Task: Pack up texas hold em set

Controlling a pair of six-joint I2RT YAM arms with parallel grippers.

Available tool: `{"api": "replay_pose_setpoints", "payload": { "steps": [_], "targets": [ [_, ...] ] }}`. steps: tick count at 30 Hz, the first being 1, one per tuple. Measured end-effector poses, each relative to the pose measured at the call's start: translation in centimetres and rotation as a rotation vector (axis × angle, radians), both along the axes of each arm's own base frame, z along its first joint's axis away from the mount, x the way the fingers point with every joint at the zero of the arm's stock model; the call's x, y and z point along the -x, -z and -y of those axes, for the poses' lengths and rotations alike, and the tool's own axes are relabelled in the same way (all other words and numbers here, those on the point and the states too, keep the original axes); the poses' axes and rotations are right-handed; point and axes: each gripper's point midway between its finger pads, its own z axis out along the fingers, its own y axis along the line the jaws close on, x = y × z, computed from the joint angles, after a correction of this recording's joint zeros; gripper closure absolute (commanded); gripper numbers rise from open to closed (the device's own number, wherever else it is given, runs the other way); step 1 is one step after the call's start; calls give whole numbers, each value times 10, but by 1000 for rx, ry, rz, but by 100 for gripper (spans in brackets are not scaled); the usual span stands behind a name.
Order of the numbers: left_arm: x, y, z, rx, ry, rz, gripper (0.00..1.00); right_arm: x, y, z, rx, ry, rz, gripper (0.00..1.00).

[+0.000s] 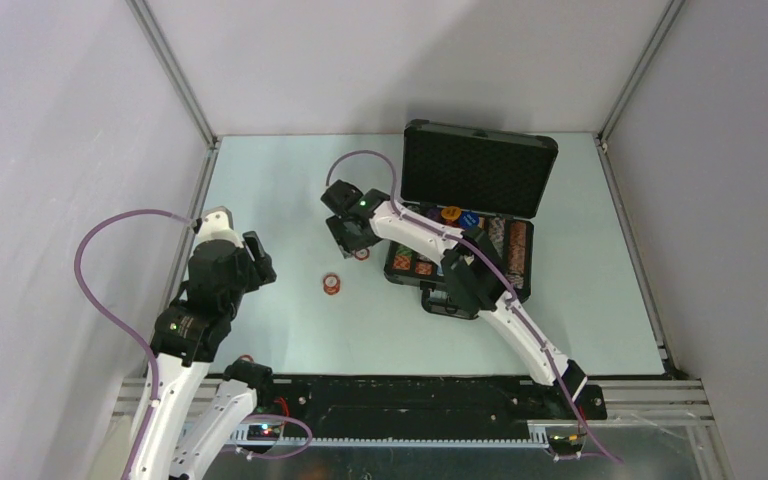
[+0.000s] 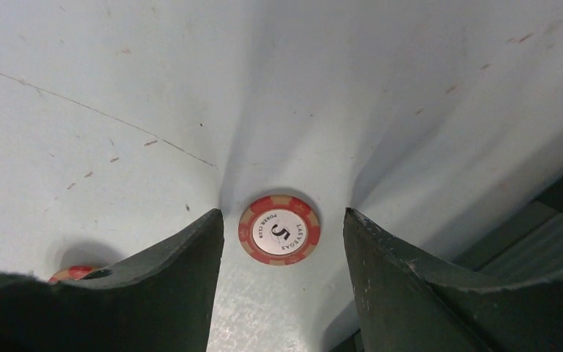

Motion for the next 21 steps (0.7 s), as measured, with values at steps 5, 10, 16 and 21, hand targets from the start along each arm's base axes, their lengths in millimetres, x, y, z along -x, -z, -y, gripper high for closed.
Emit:
{"api": "replay_pose_setpoints", "payload": {
  "steps": [5, 10, 16, 21],
  "targets": [
    [0, 0, 0, 0, 0, -2, 32, 5, 7, -3, 3, -12, -17, 39],
    [-1, 1, 0, -1, 1, -4, 33, 6, 7, -5, 1, -17, -19, 43],
    [0, 1, 0, -7, 4, -5, 33, 7, 8, -5, 1, -18, -20, 46],
    [0, 1, 0, -6, 4, -5, 32, 7, 9, -6, -3, -16, -20, 46]
  ]
}}
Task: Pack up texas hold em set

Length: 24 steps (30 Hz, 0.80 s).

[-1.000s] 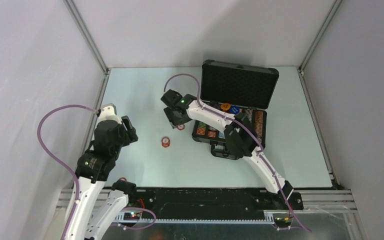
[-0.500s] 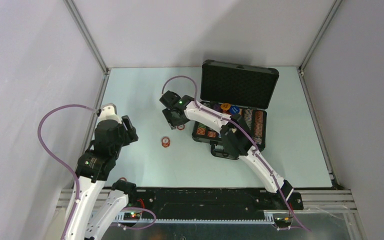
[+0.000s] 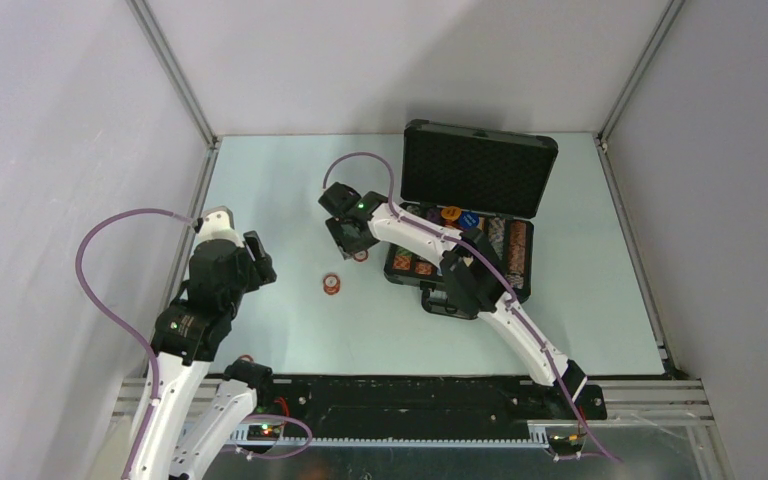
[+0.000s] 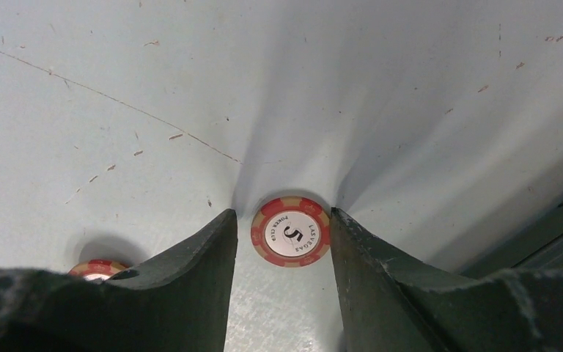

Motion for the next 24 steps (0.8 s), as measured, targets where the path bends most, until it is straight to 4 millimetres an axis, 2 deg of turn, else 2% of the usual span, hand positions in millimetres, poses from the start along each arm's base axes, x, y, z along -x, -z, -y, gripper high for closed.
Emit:
{"api": "replay_pose_setpoints", "payload": {
  "steps": [8, 21, 24],
  "targets": [
    [0, 0, 0, 0, 0, 0, 32, 1, 0, 2, -5, 6, 4, 45],
    [0, 0, 1, 4, 7, -2, 32, 3, 0, 5, -3, 9, 2, 52],
    [0, 1, 2, 5, 10, -4, 32, 3, 0, 4, -3, 8, 1, 52]
  ]
}}
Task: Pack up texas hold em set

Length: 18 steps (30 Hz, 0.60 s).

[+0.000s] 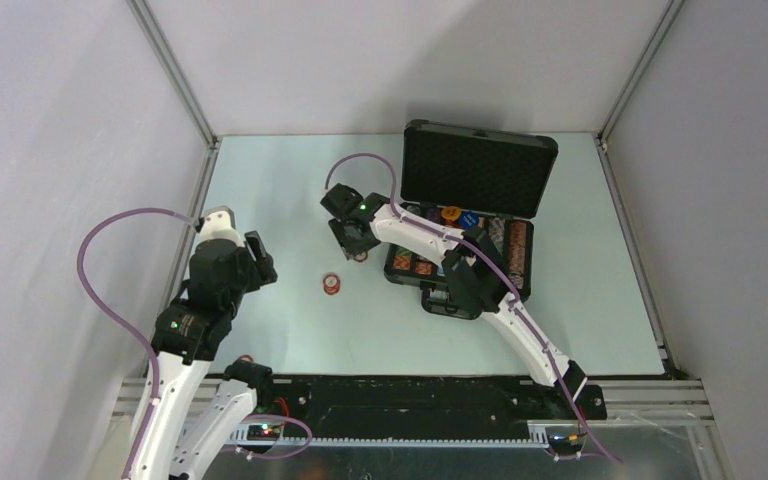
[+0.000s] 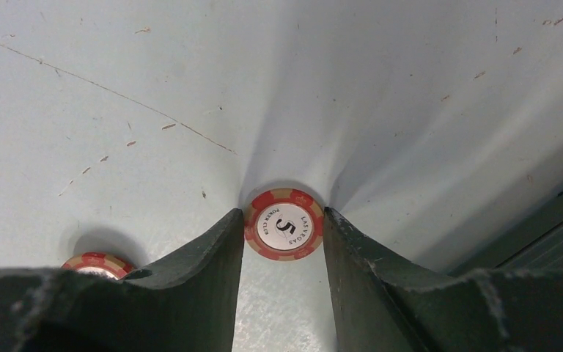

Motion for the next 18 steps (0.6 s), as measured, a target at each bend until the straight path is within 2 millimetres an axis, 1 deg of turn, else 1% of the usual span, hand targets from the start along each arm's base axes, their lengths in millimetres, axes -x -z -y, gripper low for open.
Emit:
{"api": "replay_pose_setpoints", "payload": {
  "steps": [2, 5, 18],
  "targets": [
    [0, 0, 0, 1, 2, -1, 32, 0, 0, 0, 0, 0, -1, 48],
    [0, 0, 0, 1, 2, -2, 32, 0, 0, 1, 4, 2, 2, 47],
    [0, 0, 1, 1, 2, -2, 32, 2, 0, 5, 12, 4, -2, 52]
  ]
}}
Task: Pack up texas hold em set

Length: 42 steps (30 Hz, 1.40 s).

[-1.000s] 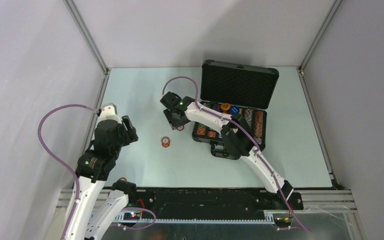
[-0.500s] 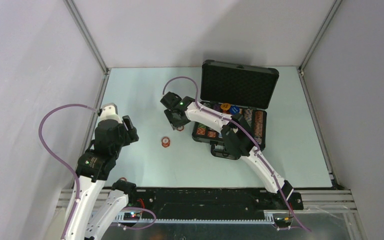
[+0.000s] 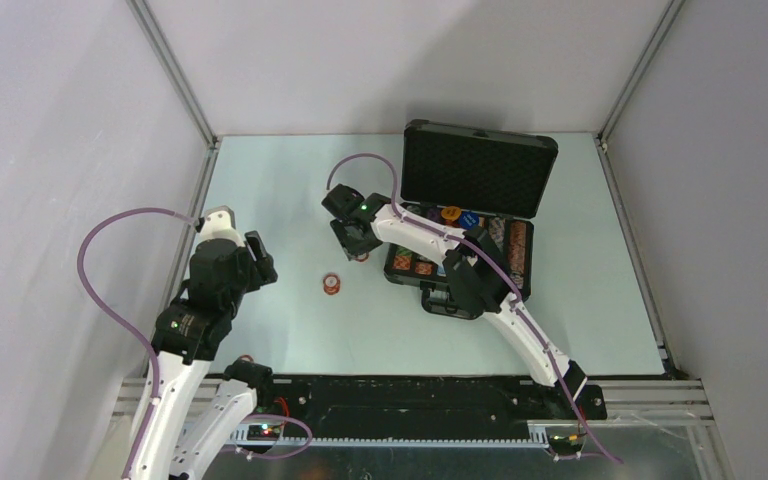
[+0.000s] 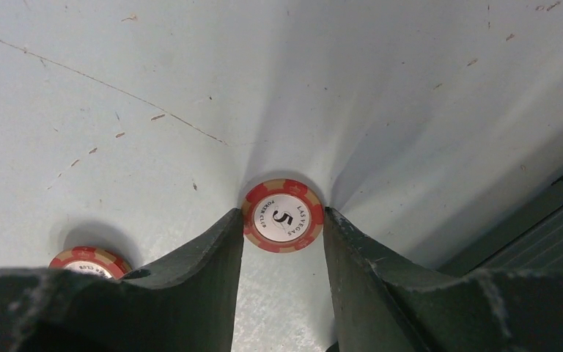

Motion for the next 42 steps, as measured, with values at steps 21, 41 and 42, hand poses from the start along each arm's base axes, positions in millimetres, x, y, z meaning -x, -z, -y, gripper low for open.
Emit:
{"api": "replay_pose_setpoints", "payload": {
  "steps": [21, 41, 42],
  "targets": [
    [0, 0, 0, 0, 0, 0, 32, 4, -2, 1, 26, -8, 25, 59],
    [0, 0, 0, 0, 0, 0, 32, 39, -19, -6, 33, -71, 18, 58],
    [0, 0, 0, 0, 0, 0, 32, 40, -22, -8, 27, -74, 21, 58]
  ]
}}
